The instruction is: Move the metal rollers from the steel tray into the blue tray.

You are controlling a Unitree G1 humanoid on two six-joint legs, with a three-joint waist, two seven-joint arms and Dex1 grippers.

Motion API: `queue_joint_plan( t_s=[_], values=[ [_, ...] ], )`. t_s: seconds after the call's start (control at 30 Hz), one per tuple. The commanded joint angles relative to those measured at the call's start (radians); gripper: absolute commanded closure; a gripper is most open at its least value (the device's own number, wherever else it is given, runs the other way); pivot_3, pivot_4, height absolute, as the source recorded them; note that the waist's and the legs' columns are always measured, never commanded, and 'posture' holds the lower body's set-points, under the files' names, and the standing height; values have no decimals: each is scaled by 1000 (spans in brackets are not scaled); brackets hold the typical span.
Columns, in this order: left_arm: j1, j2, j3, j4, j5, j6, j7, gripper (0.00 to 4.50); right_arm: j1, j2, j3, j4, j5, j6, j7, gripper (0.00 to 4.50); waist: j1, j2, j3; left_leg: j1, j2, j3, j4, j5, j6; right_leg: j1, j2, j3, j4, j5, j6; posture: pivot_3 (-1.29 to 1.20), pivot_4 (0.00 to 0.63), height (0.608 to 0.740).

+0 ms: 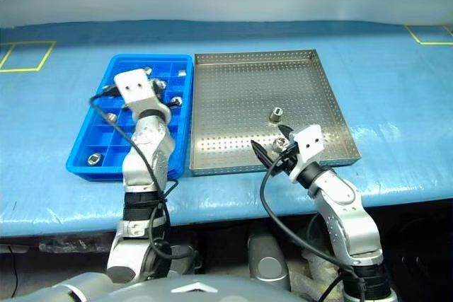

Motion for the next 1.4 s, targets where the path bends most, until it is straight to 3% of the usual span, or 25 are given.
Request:
queue_joint_plan(
  t_s=[0.03, 0.5, 0.87, 1.13, 1.4],
  values=[
    [33, -6, -17, -100, 28, 38, 27, 3704, -24, 3, 6, 3, -4, -28, 13, 0, 7, 0, 0, 0, 0, 0, 0, 0, 0, 0, 0, 0, 0, 0, 0, -102, 150, 740],
    [129, -8, -3, -109, 10, 144, 58, 3704, -52, 12, 24, 36, -18, -47, 26, 0, 36, 0, 0, 0, 0, 0, 0, 0, 0, 0, 0, -1, 0, 0, 0, -79, 150, 740],
    [171, -28, -40, -175, -17, 202, 39, 31, -52, 1, 17, 43, -21, -51, 33, 0, 36, 0, 0, 0, 0, 0, 0, 0, 0, 0, 0, -1, 0, 0, 0, -79, 150, 740],
    [142, 8, -66, -170, -73, 181, -48, 8, -68, 9, 30, 54, -26, -51, 34, 0, 40, 0, 0, 0, 0, 0, 1, 0, 0, 1, 0, -2, 0, 0, -1, -54, 150, 740],
    [3, 65, 28, -90, -141, 186, -97, 8, -78, 13, 40, 63, -43, -56, 39, 0, 40, 0, 0, 0, 0, -1, 1, 0, 0, 1, 0, -2, 0, 0, -1, -52, 150, 740]
  ],
)
